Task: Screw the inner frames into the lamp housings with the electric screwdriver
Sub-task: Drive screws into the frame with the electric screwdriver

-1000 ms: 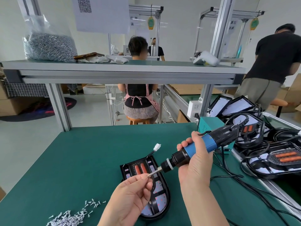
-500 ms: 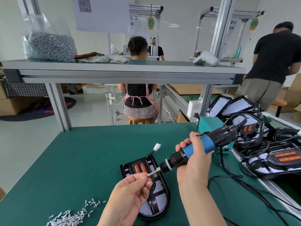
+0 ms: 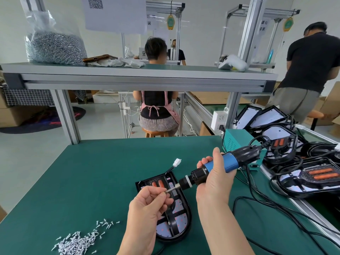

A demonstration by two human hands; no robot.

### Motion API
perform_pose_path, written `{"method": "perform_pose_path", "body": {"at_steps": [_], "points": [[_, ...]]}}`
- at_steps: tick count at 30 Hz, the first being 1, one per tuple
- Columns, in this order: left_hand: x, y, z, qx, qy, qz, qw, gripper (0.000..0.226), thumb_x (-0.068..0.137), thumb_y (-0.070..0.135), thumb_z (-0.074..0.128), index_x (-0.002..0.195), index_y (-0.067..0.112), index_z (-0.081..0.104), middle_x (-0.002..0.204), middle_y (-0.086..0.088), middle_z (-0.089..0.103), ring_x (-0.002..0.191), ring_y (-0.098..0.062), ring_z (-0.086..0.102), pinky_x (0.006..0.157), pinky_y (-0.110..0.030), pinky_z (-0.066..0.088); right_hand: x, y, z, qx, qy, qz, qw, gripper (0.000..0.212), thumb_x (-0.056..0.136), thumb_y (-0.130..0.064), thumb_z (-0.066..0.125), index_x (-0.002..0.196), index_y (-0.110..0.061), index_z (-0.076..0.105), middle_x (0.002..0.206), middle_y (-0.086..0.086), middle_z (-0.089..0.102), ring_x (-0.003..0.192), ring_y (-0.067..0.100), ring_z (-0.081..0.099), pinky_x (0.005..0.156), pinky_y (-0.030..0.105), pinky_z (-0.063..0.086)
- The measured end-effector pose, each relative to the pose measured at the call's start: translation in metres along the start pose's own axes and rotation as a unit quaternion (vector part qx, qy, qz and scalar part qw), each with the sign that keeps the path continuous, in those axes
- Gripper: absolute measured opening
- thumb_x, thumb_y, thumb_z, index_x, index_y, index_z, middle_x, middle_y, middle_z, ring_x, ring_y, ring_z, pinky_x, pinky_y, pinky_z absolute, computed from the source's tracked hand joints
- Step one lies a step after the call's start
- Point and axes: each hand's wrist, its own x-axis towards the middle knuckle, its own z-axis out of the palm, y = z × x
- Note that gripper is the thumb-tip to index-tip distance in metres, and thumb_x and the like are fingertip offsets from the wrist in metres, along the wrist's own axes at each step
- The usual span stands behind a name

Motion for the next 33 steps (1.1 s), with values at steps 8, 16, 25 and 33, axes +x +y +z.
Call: {"method": "perform_pose_path", "body": {"at_steps": [8, 16, 25, 33], "points": [[0.000, -0.003, 0.000, 0.021, 0.003, 0.004, 1.000, 0.013, 0.094, -0.008, 0.060, 0.092, -0.001, 0.070, 0.081, -0.017, 0.073, 0.071, -0.020, 0.071, 0.073, -0.031, 0.053, -0.003, 0.003, 0.000, -0.003, -0.023, -0.006, 1.000, 0.025, 0.092, -0.024, 0.075, 0.107, -0.018, 0.055, 0.069, -0.001, 0.058, 0.058, 0.015, 0.056, 0.062, 0.030, 0.052], [0.009, 0.007, -0.002, 0.014, -0.033, -0.029, 0.999, 0.015, 0.096, -0.002, 0.062, 0.109, 0.003, 0.069, 0.085, -0.020, 0.074, 0.079, -0.023, 0.074, 0.065, -0.021, 0.057, -0.001, -0.002, 0.008, 0.006, -0.035, -0.016, 0.999, 0.026, 0.092, -0.021, 0.075, 0.109, -0.017, 0.056, 0.068, -0.001, 0.057, 0.057, 0.014, 0.055, 0.061, 0.030, 0.052], [0.024, 0.014, -0.026, 0.127, 0.142, 0.017, 0.982, 0.027, 0.091, 0.033, 0.073, 0.102, 0.009, 0.065, 0.079, -0.004, 0.071, 0.063, -0.013, 0.064, 0.064, -0.032, 0.051, 0.011, -0.017, 0.014, 0.014, -0.044, -0.042, 0.998, 0.019, 0.094, -0.019, 0.073, 0.103, -0.018, 0.056, 0.068, 0.000, 0.056, 0.056, 0.013, 0.054, 0.059, 0.029, 0.051], [0.048, 0.003, -0.038, 0.527, 0.116, -0.033, 0.841, 0.072, 0.078, 0.075, 0.064, 0.096, 0.006, 0.054, 0.093, 0.002, 0.061, 0.092, -0.023, 0.059, 0.077, -0.035, 0.049, 0.026, -0.019, 0.028, -0.034, -0.105, -0.127, 0.986, 0.024, 0.090, -0.021, 0.074, 0.103, -0.015, 0.055, 0.068, 0.000, 0.058, 0.055, 0.015, 0.056, 0.059, 0.030, 0.053]]}}
